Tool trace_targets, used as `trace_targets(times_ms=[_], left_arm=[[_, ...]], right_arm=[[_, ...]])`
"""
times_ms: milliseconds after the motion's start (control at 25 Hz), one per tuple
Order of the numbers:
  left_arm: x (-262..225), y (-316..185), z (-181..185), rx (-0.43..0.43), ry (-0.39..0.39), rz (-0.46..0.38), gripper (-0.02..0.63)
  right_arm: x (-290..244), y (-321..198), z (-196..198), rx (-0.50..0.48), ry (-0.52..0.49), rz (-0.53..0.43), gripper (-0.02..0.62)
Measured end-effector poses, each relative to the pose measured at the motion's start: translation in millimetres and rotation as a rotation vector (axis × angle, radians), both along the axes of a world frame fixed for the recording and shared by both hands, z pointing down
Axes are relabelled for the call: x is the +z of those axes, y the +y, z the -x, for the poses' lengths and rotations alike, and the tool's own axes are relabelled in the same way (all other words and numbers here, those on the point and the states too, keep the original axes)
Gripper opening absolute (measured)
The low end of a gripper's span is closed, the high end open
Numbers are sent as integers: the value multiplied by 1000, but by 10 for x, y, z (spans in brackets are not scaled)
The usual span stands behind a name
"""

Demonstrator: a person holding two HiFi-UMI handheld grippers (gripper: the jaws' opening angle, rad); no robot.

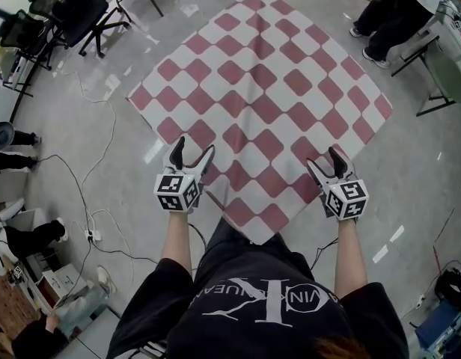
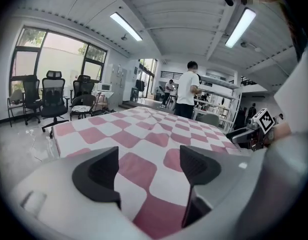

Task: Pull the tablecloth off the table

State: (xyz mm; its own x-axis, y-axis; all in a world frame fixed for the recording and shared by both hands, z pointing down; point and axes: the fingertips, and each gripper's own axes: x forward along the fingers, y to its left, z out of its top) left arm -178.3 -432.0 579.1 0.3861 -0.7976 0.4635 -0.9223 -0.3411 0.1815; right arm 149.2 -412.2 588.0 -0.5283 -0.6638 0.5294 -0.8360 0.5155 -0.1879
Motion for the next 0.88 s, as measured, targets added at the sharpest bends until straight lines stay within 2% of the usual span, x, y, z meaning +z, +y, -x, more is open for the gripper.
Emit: trace_targets(times_ms=[240, 480, 680, 800, 880], left_arm=[[158, -386, 187, 1, -41, 59, 395], [319, -677, 442, -11, -102, 127, 402], [426, -812, 598, -43, -144, 189, 408], [459, -853, 677, -63, -120, 211, 411], [530, -834, 667, -47, -104, 257, 411]], right_arm=[[102, -356, -186, 24, 102, 23, 305], [190, -703, -514, 113, 190, 44, 318], [223, -907, -767, 175, 180, 94, 324], [303, -965, -902, 251, 166, 144, 324], [358, -970, -924, 278, 164, 171, 324]])
